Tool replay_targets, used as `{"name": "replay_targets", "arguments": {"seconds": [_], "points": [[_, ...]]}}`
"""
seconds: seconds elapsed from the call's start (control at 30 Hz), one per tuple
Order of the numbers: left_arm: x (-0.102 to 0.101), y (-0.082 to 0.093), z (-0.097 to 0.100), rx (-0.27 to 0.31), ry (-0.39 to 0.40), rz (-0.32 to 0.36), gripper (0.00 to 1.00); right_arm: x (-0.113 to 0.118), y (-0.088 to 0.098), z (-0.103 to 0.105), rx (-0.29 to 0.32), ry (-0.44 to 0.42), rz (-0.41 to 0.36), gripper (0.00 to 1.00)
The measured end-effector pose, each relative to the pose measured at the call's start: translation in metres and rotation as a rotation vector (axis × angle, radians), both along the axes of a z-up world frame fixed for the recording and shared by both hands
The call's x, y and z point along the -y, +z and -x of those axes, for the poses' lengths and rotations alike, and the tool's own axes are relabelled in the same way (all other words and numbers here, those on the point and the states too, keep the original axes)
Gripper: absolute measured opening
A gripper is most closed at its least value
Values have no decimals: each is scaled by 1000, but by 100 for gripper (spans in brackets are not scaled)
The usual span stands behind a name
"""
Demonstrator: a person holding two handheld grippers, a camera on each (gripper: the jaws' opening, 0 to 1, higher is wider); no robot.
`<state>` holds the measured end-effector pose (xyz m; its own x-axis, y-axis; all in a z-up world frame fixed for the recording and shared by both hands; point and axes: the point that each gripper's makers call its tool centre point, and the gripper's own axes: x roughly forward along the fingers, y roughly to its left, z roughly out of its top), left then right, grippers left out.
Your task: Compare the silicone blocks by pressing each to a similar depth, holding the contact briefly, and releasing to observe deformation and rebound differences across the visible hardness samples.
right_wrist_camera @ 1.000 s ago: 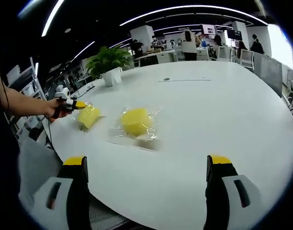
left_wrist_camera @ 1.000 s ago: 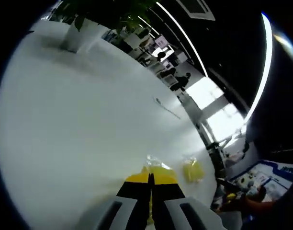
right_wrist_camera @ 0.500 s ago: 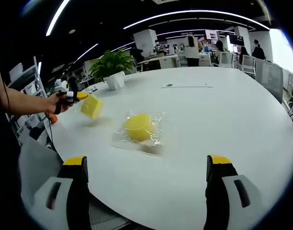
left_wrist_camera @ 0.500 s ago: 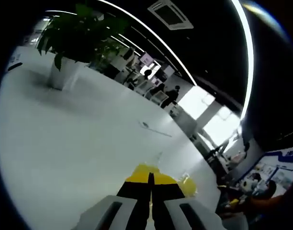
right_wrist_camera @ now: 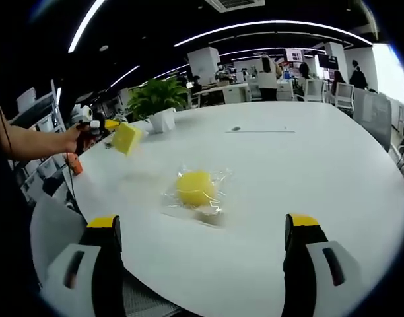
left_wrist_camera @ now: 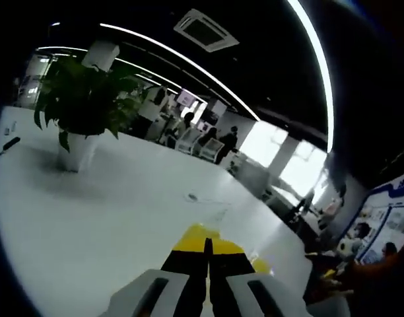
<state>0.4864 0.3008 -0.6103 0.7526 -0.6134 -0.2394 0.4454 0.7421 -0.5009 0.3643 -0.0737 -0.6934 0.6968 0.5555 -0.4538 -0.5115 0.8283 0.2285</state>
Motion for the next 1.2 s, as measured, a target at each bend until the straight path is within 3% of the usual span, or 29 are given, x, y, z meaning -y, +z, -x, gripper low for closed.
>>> {"name": "replay_targets", "arguments": {"seconds": [0.2,0.4,0.8,1.1,1.2], "points": [[-8,23,0,43,10,7,0,7,12,-12,34,-14,-9,96],[-15,51,3,98,5,-1,0,0,19,-13,45,0,-6,96],[-19,67,10,138,3,-54,0,-21,15,-15,43,67,10,96],[-10,85,16,178,-32,-50,0,-20,27,-24,58,68,-16,96],[-6,94,19,191,-42,-37,0,-29,29,-23,56,110,-26,96]]}}
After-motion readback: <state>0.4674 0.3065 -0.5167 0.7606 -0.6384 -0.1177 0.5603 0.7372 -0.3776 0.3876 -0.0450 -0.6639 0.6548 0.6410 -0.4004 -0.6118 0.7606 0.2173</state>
